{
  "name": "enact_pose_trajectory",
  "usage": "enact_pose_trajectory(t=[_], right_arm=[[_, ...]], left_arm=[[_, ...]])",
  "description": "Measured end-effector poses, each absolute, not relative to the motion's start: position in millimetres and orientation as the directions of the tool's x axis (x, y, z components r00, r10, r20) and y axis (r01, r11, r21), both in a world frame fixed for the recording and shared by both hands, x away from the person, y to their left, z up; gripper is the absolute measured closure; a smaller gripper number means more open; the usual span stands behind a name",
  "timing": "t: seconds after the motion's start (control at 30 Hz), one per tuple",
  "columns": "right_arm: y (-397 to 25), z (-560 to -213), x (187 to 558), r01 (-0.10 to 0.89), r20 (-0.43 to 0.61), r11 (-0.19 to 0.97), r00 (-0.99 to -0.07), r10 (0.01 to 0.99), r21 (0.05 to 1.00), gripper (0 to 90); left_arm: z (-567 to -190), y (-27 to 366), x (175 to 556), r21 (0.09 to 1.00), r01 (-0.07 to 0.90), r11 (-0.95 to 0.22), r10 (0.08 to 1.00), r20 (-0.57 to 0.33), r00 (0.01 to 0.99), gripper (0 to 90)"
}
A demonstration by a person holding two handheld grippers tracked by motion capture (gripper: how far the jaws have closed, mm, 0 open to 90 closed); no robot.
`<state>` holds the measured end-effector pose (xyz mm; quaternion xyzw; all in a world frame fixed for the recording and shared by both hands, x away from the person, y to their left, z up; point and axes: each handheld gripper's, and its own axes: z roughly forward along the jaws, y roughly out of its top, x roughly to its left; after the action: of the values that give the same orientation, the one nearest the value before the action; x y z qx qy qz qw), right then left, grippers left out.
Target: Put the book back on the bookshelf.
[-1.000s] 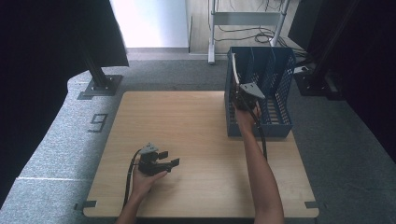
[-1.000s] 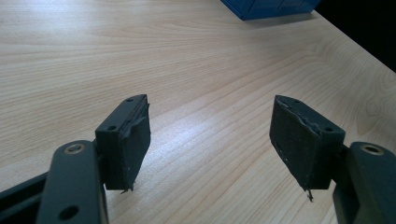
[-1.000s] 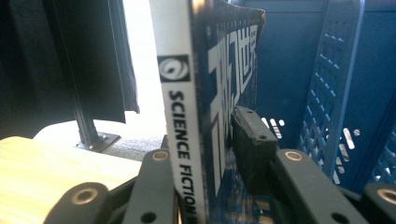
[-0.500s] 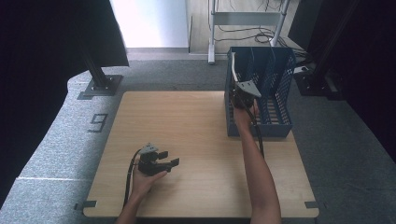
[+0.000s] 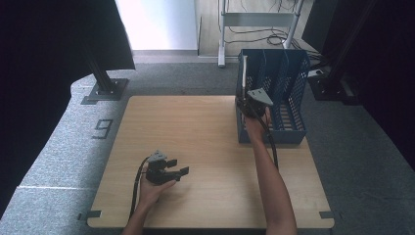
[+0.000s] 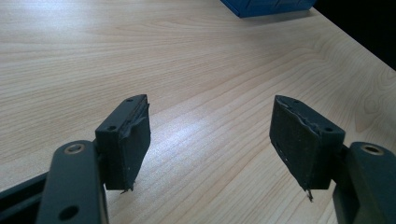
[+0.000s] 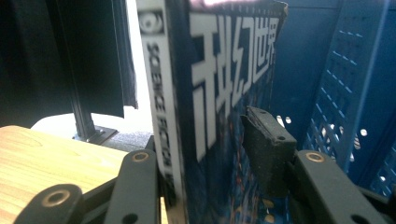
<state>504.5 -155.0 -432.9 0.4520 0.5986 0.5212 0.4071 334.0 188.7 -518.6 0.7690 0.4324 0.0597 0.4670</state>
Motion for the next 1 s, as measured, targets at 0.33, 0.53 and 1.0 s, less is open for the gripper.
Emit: enact_pose_trajectory(t=[0.33,0.53,1.0], right_arm=[[-159.4,-436.8,492.2,0.109,-0.016,0.047,-0.274,0.962,0.993,55.4],[-159.8,-435.3,486.7,0.115,-0.024,0.057,-0.274,0.961,0.992,55.5],[-162.2,-433.7,484.1,0.127,-0.021,0.055,-0.258,0.966,0.99,65.8]], left_arm=[[-520.3,184.8,333.7,0.766,0.61,-0.203,0.715,-0.309,0.627,29.3],[-520.8,183.6,333.8,0.765,0.608,-0.209,0.715,-0.305,0.63,29.3],[-522.2,183.0,334.2,0.762,0.612,-0.211,0.715,-0.307,0.628,29.3]])
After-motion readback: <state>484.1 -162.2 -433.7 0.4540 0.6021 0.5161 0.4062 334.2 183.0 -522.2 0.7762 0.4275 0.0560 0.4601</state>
